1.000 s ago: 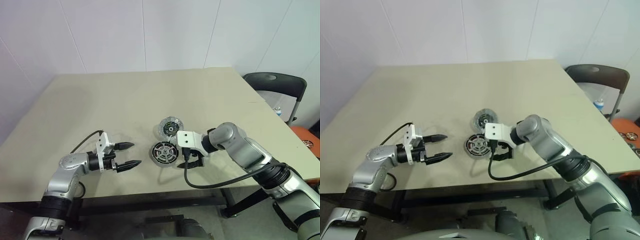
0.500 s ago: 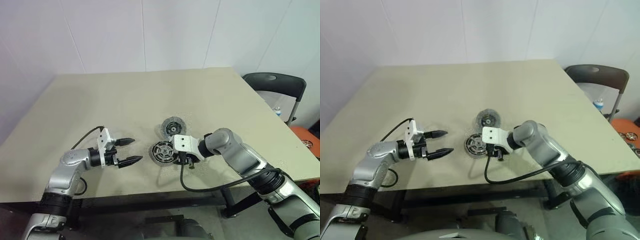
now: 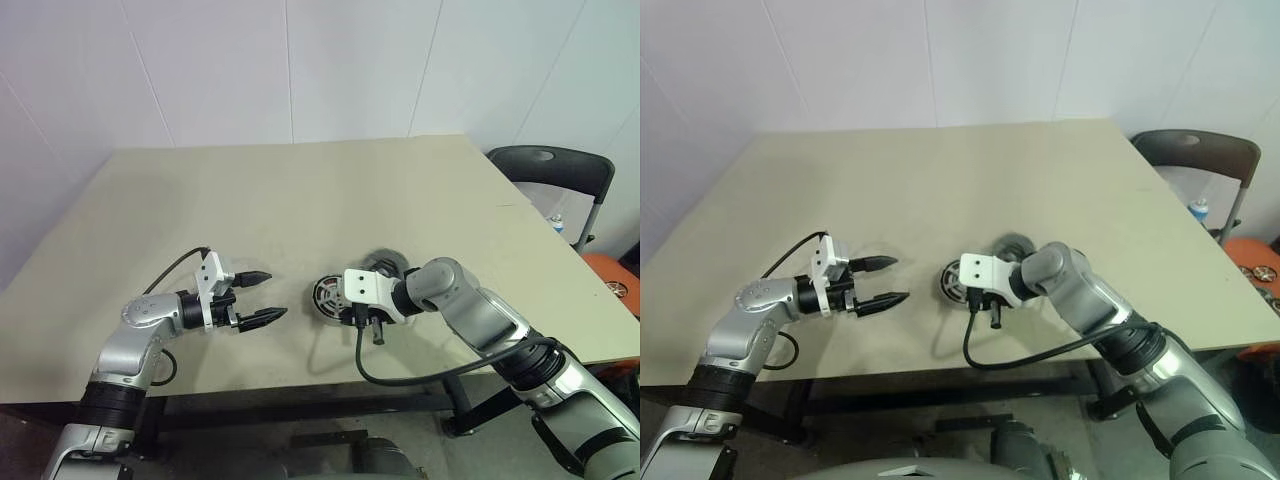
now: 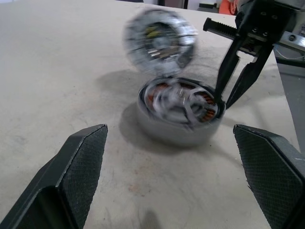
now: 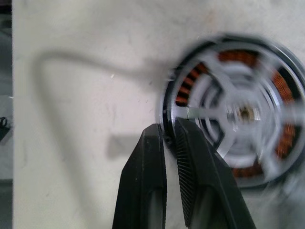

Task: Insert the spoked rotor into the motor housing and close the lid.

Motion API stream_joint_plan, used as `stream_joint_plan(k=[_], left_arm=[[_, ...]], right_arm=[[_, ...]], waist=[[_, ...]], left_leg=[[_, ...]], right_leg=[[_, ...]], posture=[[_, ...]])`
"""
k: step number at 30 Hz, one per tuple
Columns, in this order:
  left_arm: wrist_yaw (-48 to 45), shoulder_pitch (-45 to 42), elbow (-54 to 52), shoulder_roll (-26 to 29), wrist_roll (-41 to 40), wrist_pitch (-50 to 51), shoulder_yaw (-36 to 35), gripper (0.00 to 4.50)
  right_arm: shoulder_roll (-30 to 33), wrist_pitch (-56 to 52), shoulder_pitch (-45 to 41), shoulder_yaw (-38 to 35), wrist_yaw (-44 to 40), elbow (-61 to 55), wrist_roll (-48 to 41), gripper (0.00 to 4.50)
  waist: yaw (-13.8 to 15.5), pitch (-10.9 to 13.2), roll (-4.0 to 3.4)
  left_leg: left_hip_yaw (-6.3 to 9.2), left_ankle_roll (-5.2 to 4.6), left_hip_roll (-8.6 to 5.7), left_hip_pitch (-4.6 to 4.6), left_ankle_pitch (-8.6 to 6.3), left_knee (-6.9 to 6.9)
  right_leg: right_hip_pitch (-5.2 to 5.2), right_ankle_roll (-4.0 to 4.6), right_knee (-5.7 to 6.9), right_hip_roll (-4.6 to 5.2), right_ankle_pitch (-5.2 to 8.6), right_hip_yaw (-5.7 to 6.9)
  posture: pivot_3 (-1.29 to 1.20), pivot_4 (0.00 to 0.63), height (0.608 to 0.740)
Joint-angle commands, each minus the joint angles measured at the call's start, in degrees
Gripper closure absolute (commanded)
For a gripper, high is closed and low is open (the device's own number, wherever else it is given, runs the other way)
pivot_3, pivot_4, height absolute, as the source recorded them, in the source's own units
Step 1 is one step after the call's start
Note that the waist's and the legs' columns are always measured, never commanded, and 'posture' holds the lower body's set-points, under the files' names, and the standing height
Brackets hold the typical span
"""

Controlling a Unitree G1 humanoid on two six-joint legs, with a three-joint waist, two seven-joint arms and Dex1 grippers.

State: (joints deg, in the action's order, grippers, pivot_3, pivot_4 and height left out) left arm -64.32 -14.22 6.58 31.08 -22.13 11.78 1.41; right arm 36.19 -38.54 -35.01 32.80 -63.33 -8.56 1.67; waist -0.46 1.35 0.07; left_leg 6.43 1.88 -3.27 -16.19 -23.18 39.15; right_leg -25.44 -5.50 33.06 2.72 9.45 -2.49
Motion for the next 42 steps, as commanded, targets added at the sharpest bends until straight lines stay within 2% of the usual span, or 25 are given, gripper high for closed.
stream_joint_plan(k=[1,8,17,27,33,39,42], left_arm=[[0.3,-0.8,-0.1,-0.1,0.4,-1.5,-0.4,0.0],[0.6,-0.9,0.5,0.0,1.0,-2.0,-0.2,0.0],[1.2,-0.2,-2.2,0.2,0.7,-0.3,0.1,0.0],[2.0,0.6,-4.0,0.5,0.9,1.2,0.0,0.0],[2.1,0.2,-4.6,0.9,0.8,2.1,0.0,0.0],[2.1,-0.4,-5.2,0.9,0.9,3.2,0.3,0.0],[2.1,-0.4,-5.2,0.8,0.9,3.2,0.4,0.0]], right_arm=[[-0.2,-0.1,-0.8,-0.9,0.6,-0.3,0.6,4.49],[0.4,-0.6,-0.8,-0.8,0.2,-0.7,0.5,4.49],[0.1,-6.6,-1.0,-2.3,-3.5,-5.8,-5.3,4.49],[-1.7,-10.1,-2.0,-2.9,-1.7,-6.1,-7.7,4.49],[-0.4,-8.4,-1.6,-2.1,-1.0,-4.9,-6.7,4.49],[-0.1,-7.7,-2.8,-4.3,-1.7,-3.8,-8.5,2.56],[-1.0,-9.1,-3.4,-6.8,-3.0,-4.9,-12.2,1.56]], waist=[[-0.1,0.0,0.01],[-0.1,0.0,0.02],[-0.1,0.0,0.02],[-0.1,0.0,0.02],[-0.1,0.0,0.02],[-0.1,0.0,0.02],[-0.2,0.0,0.02]], left_leg=[[0.0,0.0,0.0,-0.01,0.0,0.0],[0.0,0.01,0.0,0.0,0.01,0.01],[0.01,0.0,0.0,-0.03,0.0,0.0],[0.01,0.01,0.01,-0.04,0.0,0.0],[0.0,0.01,0.01,-0.04,0.0,0.01],[0.0,0.01,0.01,-0.03,0.0,0.01],[0.0,0.01,0.01,-0.02,0.0,0.01]], right_leg=[[0.0,0.0,-0.01,0.0,0.0,0.0],[-0.01,0.0,0.02,0.0,0.0,0.0],[-0.03,0.0,-0.01,0.0,0.0,0.0],[-0.05,0.0,0.01,0.0,0.0,0.0],[-0.05,0.0,0.02,0.0,0.0,0.0],[-0.04,0.0,0.03,0.0,0.0,0.0],[-0.04,0.0,0.03,-0.01,0.0,0.0]], posture=[[0.0,0.0,0.74],[0.0,0.0,0.74],[0.0,0.0,0.74],[0.0,0.0,0.74],[0.0,0.0,0.74],[0.0,0.0,0.74],[0.0,0.0,0.74]])
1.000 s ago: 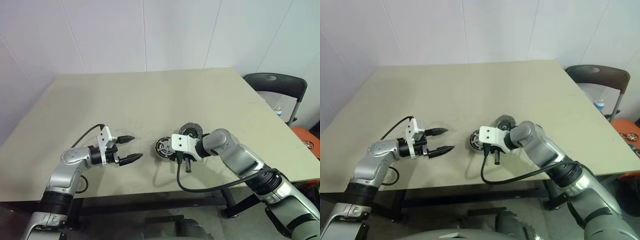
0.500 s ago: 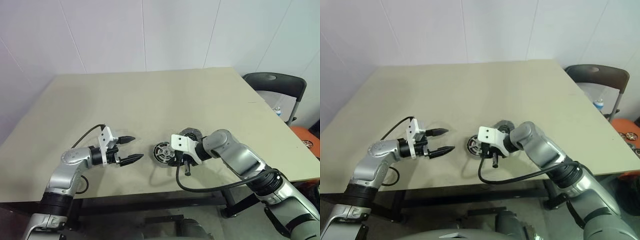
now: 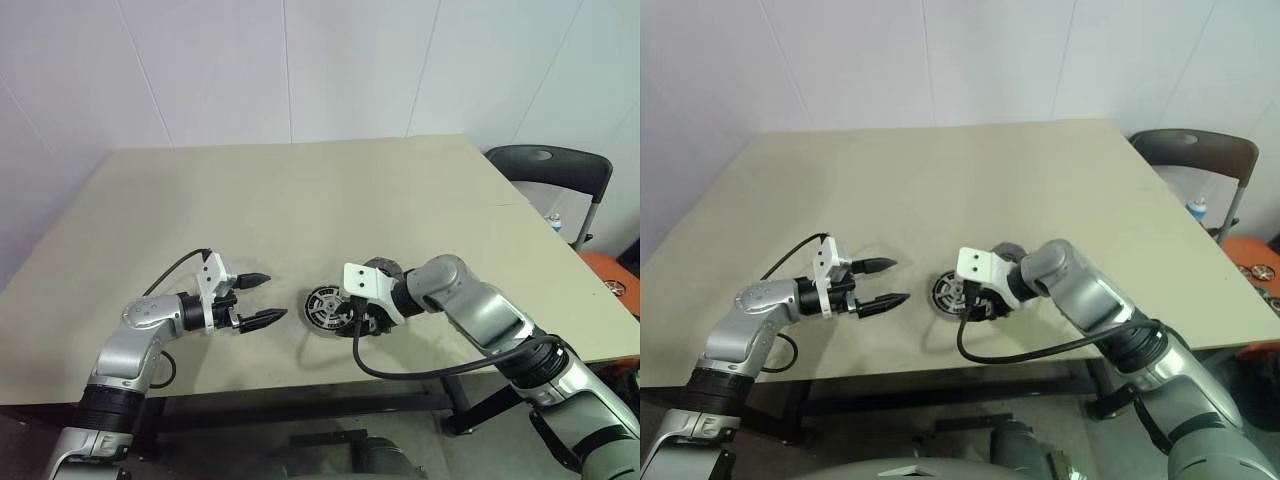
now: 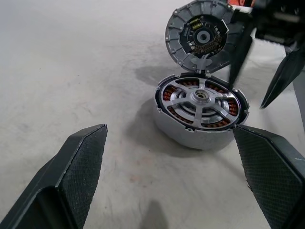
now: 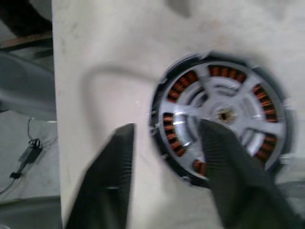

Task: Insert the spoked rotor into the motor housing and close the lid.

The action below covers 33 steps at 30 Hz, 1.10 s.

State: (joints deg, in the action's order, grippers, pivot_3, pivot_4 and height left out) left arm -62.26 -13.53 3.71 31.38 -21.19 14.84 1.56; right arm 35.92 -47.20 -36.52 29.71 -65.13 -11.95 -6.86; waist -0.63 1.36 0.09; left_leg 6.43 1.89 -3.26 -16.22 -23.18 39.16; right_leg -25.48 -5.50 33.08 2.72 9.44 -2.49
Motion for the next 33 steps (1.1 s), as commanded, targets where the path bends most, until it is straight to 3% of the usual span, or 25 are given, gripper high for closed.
stream_joint_plan(k=[1,4,8,12,20,24,27,33], left_arm=[[0.0,-1.1,-2.3,0.5,0.0,0.1,0.3,0.0],[0.0,-1.1,-2.0,0.4,0.1,-0.1,0.4,0.0],[0.1,-1.2,-1.7,0.4,0.2,-0.2,0.5,0.0],[0.5,-1.7,-1.3,-0.1,0.5,-0.7,0.6,0.0],[0.8,-1.0,-4.1,-0.6,-2.9,0.3,-1.4,0.0],[1.0,-0.7,-5.6,-0.4,-4.1,0.8,-2.0,0.0],[1.0,-0.8,-6.0,-0.3,-4.5,1.0,-2.1,0.0],[0.4,-0.7,-5.0,-0.3,-4.4,0.2,-2.0,0.0]], right_arm=[[-2.8,-1.8,-2.9,-6.6,-0.6,-1.4,-6.3,1.18],[-8.3,-3.9,-6.1,-13.5,2.6,0.3,-11.3,0.19],[-14.4,0.7,-14.7,-21.8,16.1,13.3,-8.3,0.19],[-8.7,11.9,-17.9,-17.2,21.1,26.2,2.6,0.19],[1.4,17.8,-18.5,-14.2,13.7,33.0,8.3,0.19],[5.1,18.9,-17.2,-13.8,10.6,33.6,10.0,0.19],[7.5,19.4,-15.3,-13.3,8.2,33.2,11.2,0.8],[11.7,17.5,-8.9,-11.7,0.2,26.6,10.7,2.83]], waist=[[0.0,0.0,0.0],[-0.2,0.0,-0.02],[-0.1,0.0,-0.02],[0.5,0.0,0.07],[-0.7,0.0,-0.01],[-0.3,0.0,-0.03],[-0.1,0.0,-0.03],[0.0,0.0,-0.03]], left_leg=[[0.0,0.0,0.0,0.0,0.0,0.0],[-0.01,0.0,0.02,0.01,0.0,0.0],[0.02,0.05,0.01,0.05,0.03,0.01],[0.02,0.1,-0.02,0.0,0.06,0.0],[-0.35,0.01,-0.03,-0.62,0.01,-0.06],[-0.37,0.03,0.0,-0.57,0.02,-0.03],[-0.39,0.02,0.0,-0.36,0.01,0.0],[-0.52,-0.04,0.0,-0.15,-0.01,0.0]], right_leg=[[0.0,0.0,0.0,0.0,0.0,0.0],[-0.01,0.01,0.03,-0.01,-0.01,-0.02],[0.0,0.04,0.1,0.0,-0.03,-0.02],[0.03,0.1,0.04,0.03,-0.06,0.12],[-0.94,0.11,0.11,0.17,-0.08,0.0],[-0.89,0.17,0.14,0.14,-0.12,-0.01],[-0.6,0.18,0.12,0.11,-0.13,0.0],[-0.29,0.17,0.04,0.1,-0.12,0.02]], posture=[[0.0,0.0,0.74],[0.0,0.0,0.74],[0.0,0.0,0.74],[0.0,0.0,0.74],[0.0,0.0,0.74],[0.0,0.0,0.74],[0.0,0.0,0.74],[0.0,0.0,0.74]])
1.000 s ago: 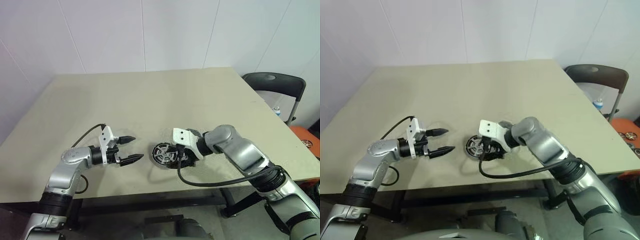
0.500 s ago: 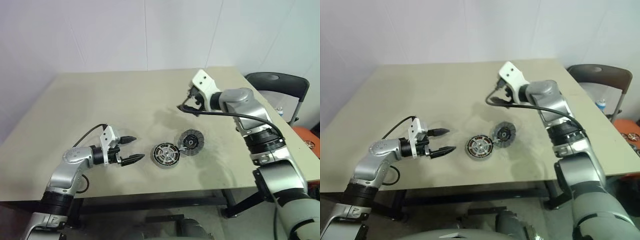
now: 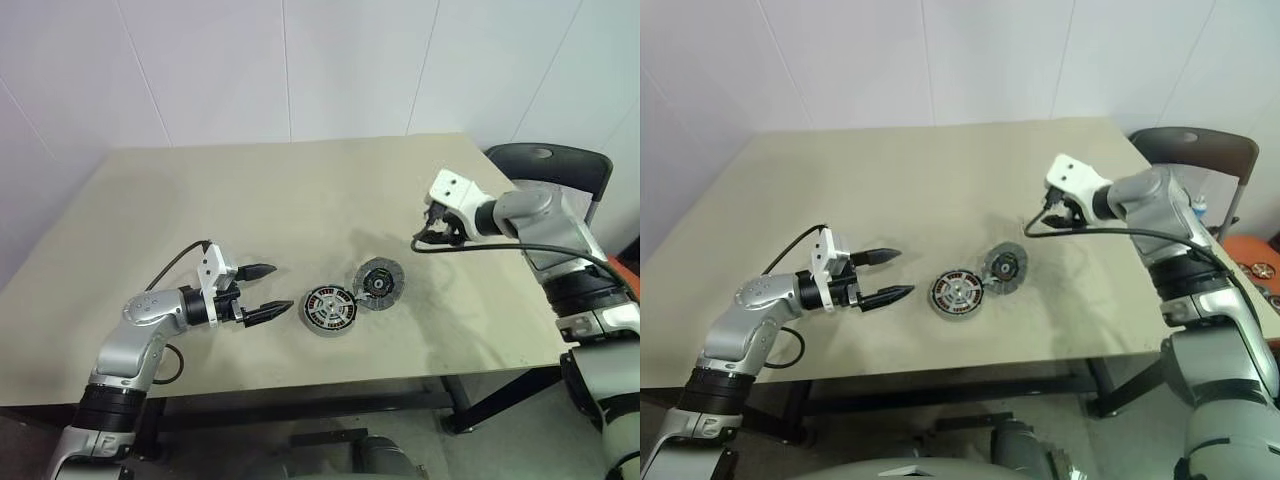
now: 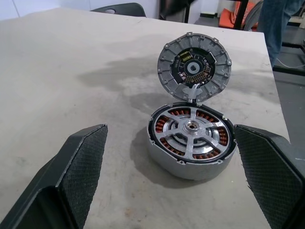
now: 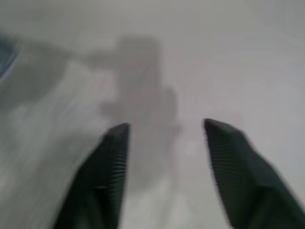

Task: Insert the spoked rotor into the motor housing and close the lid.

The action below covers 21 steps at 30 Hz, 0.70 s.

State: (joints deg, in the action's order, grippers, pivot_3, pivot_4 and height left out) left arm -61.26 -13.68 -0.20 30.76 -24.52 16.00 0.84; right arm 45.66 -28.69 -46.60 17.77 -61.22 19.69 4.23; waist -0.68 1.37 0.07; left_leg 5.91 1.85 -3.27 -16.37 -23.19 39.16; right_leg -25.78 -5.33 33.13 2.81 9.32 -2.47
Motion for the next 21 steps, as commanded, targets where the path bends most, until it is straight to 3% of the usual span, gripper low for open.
stream_joint_plan(k=[1,5,21], left_arm=[[-0.7,-0.5,-0.7,0.3,-0.9,-1.2,-1.2,0.0],[-0.9,-0.2,0.0,0.1,-0.5,-1.9,-1.0,0.0],[-0.2,0.0,0.3,-0.2,-0.2,-2.4,-0.7,0.0]], right_arm=[[2.5,-1.5,2.3,0.5,-5.0,-6.5,-0.6,3.16],[2.4,-5.0,5.2,0.1,-8.2,-11.5,-2.6,4.49],[-7.0,-19.3,8.7,-4.2,-4.3,-24.5,-14.9,4.49]], waist=[[0.0,0.0,0.0],[-0.1,0.0,0.0],[0.0,0.0,0.01]], left_leg=[[0.0,0.0,0.0,0.0,0.0,0.0],[0.0,0.01,0.03,0.04,0.01,0.0],[0.17,0.03,0.04,0.09,0.02,0.04]], right_leg=[[0.0,0.0,0.0,0.0,0.0,0.0],[0.0,0.0,0.04,-0.03,0.0,-0.02],[0.06,0.02,0.03,-0.03,-0.02,-0.01]], posture=[[0.0,0.0,0.74],[0.0,0.0,0.74],[0.0,0.0,0.74]])
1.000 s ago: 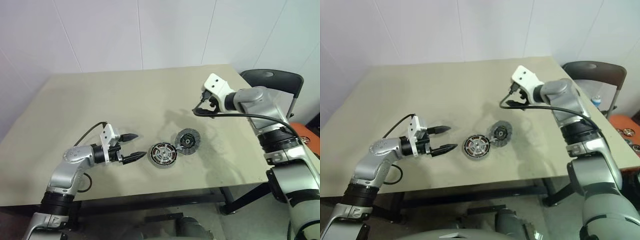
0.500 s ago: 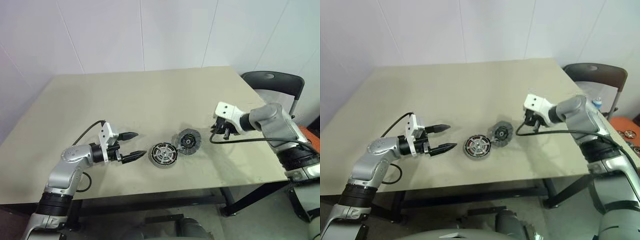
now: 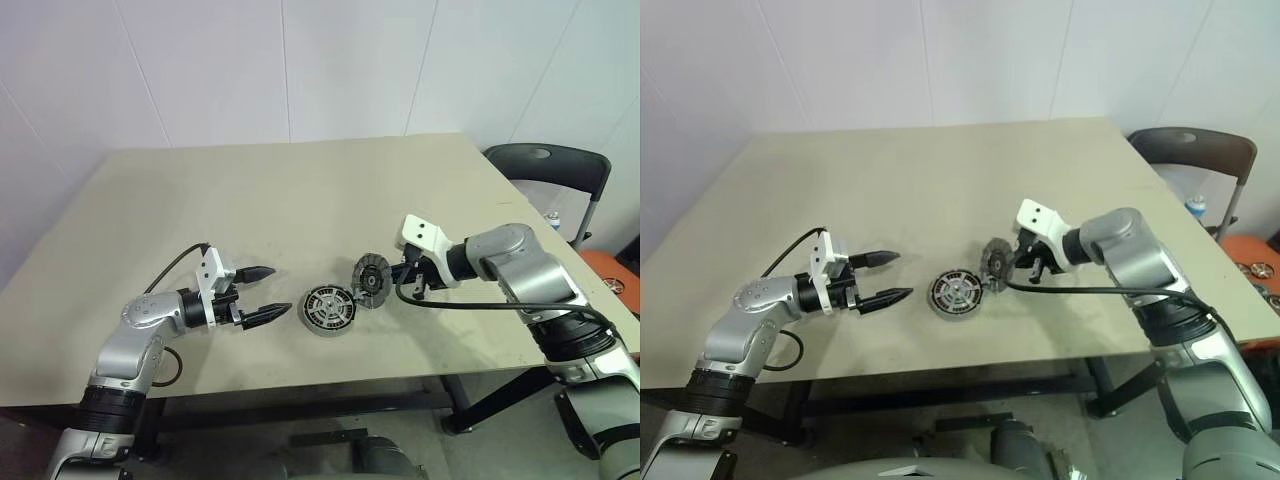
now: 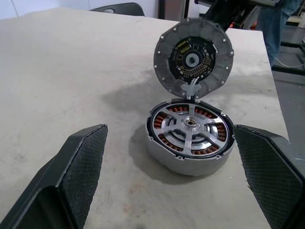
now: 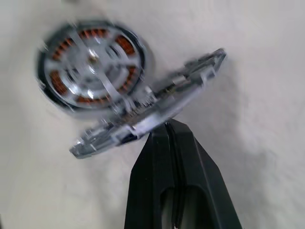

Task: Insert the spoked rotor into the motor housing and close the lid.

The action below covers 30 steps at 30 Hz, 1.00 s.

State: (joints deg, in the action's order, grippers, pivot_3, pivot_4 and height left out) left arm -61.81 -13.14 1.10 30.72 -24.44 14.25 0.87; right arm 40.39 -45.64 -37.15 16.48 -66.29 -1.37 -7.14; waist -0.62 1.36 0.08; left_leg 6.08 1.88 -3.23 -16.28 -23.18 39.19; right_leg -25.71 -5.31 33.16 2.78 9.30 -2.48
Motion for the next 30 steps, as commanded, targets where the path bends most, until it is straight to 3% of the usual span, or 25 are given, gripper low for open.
stream_joint_plan(k=[1,7,19,22,30], left_arm=[[0.5,-0.6,-1.1,-0.2,-0.2,-0.6,-0.6,0.0],[1.0,-1.0,-1.5,-0.1,-0.1,0.0,-0.4,0.0],[2.5,-0.8,-3.1,0.2,-0.2,1.3,-0.6,0.0],[2.6,-1.0,-2.5,0.2,0.1,1.1,-0.6,0.0],[2.2,-0.9,-0.7,-0.1,0.8,-0.2,-0.3,0.0]], right_arm=[[-2.5,-3.6,-0.8,-3.5,0.9,-4.1,-5.1,4.49],[-7.4,-10.8,-1.2,-6.9,3.4,-5.8,-12.7,4.49],[-15.5,-11.6,7.5,-2.9,14.6,-2.8,-12.8,4.49],[-17.1,-9.4,9.6,-3.7,18.3,-0.6,-12.0,3.96],[-18.0,-10.4,11.6,-5.1,19.0,-1.9,-15.7,1.3]], waist=[[0.0,0.0,0.0],[0.0,0.0,0.02],[0.0,0.0,0.02],[-0.1,0.0,0.03],[-0.1,0.0,0.03]], left_leg=[[0.0,0.0,0.0,0.0,0.0,0.0],[0.03,0.02,0.01,0.01,0.01,0.0],[0.03,0.03,0.0,0.0,0.01,0.01],[0.02,0.03,-0.02,0.01,0.01,0.02],[0.04,-0.29,0.02,0.87,-0.16,-0.01]], right_leg=[[0.0,0.0,0.01,0.0,0.0,0.0],[0.0,0.0,0.03,0.0,0.0,0.01],[0.0,0.0,0.05,0.01,-0.01,0.0],[0.0,0.0,0.06,0.02,-0.01,-0.01],[0.91,-0.01,0.04,-0.06,0.02,0.01]], posture=[[0.0,0.0,0.74],[0.0,0.0,0.74],[0.0,0.0,0.74],[0.0,0.0,0.74],[0.0,0.0,0.74]])
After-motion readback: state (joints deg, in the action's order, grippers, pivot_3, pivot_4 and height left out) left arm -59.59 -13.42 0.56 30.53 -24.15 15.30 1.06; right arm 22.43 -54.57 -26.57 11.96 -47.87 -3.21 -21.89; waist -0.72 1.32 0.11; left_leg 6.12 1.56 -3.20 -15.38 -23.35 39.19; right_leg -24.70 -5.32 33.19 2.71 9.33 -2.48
